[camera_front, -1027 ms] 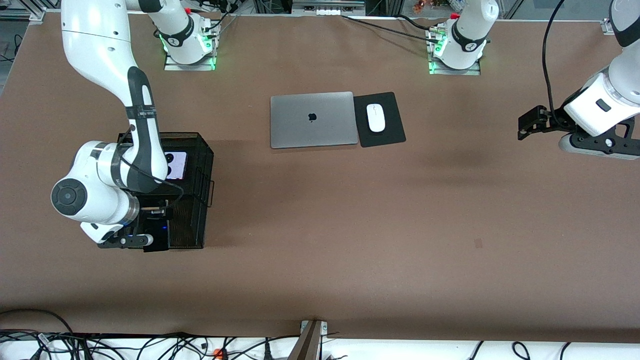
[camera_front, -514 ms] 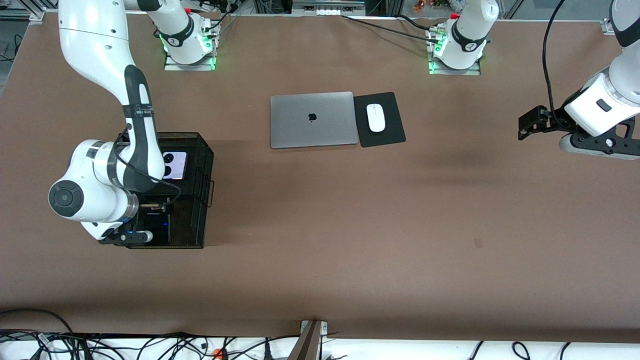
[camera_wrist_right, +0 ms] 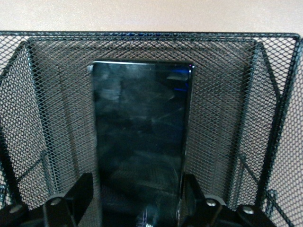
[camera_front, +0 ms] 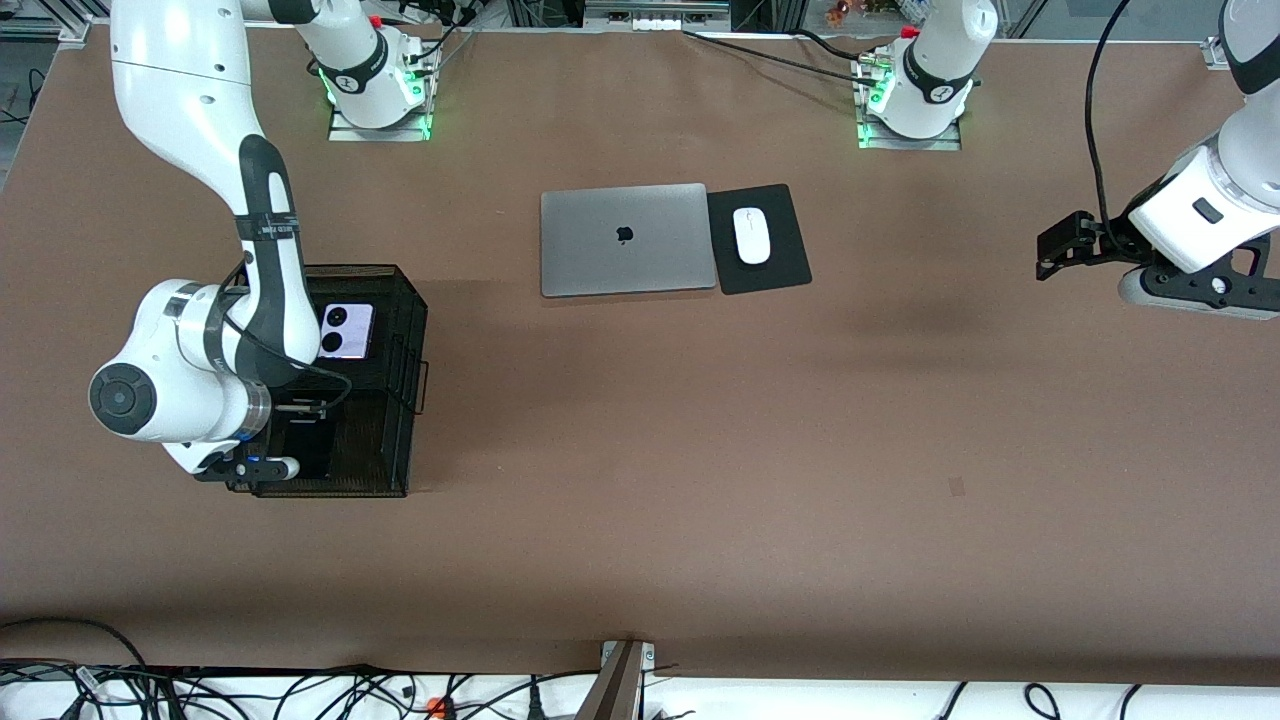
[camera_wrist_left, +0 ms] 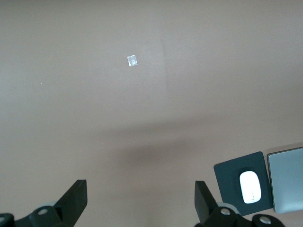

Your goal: Place phones with both arms

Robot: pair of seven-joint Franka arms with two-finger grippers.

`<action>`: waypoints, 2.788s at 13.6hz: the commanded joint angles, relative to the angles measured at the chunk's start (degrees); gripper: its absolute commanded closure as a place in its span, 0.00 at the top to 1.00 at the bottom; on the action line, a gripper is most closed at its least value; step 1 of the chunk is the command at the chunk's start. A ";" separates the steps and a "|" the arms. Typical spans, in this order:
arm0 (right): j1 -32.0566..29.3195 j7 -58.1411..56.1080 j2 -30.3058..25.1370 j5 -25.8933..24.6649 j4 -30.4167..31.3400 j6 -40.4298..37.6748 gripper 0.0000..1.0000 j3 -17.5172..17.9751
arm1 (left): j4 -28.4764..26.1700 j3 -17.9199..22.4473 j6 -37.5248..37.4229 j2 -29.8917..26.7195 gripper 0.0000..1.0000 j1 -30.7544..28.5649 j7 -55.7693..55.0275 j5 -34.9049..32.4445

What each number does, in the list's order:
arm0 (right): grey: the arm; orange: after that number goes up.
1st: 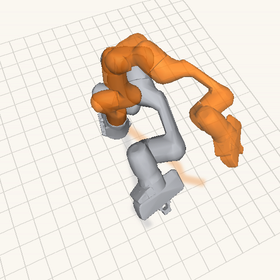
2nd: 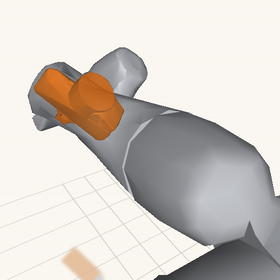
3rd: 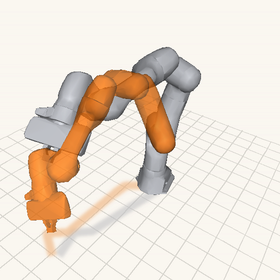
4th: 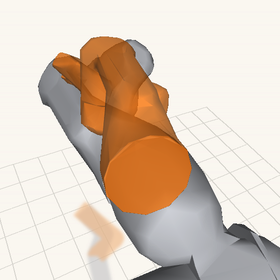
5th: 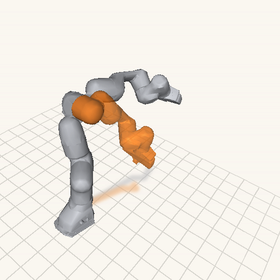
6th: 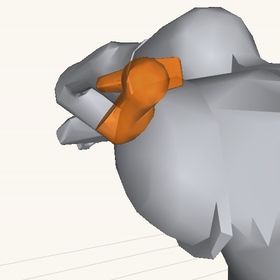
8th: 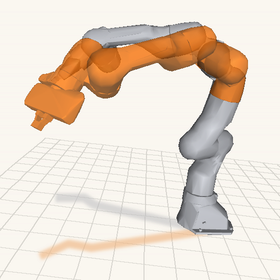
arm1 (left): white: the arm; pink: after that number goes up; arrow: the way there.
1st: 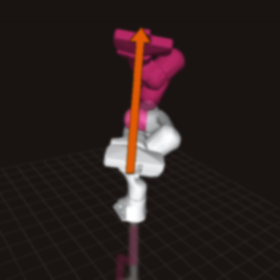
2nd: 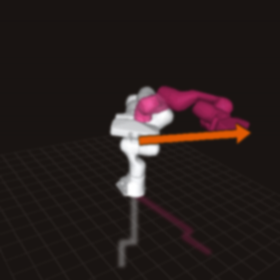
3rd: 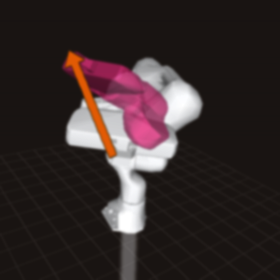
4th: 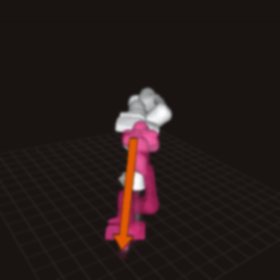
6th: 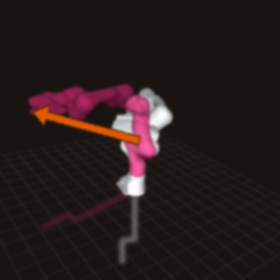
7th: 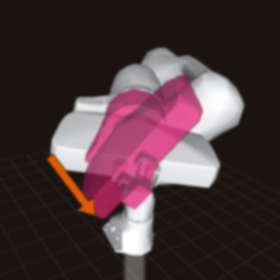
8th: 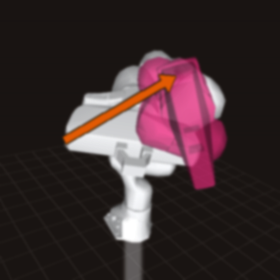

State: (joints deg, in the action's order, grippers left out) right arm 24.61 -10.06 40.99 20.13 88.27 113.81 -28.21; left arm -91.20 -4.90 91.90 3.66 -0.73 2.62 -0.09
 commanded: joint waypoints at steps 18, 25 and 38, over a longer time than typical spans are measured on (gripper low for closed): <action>4.57 7.77 -15.51 -1.76 -19.71 -43.23 0.99 -8.26 | 1.38 0.25 -1.72 -0.32 1.00 -0.15 0.72 0.44; 3.82 12.34 -19.20 -6.60 -17.69 -41.47 0.99 -3.20 | 1.38 0.42 -1.72 -0.32 1.00 -0.15 0.72 0.44; -30.23 15.16 -24.91 -20.39 -5.56 -21.17 0.95 37.53 | 1.38 0.42 -1.90 -0.40 1.00 -0.15 0.72 0.53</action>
State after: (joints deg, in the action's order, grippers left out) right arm -4.68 4.55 18.44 0.86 80.27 91.51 7.88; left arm -90.62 -4.58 91.14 3.56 -0.75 2.62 -0.09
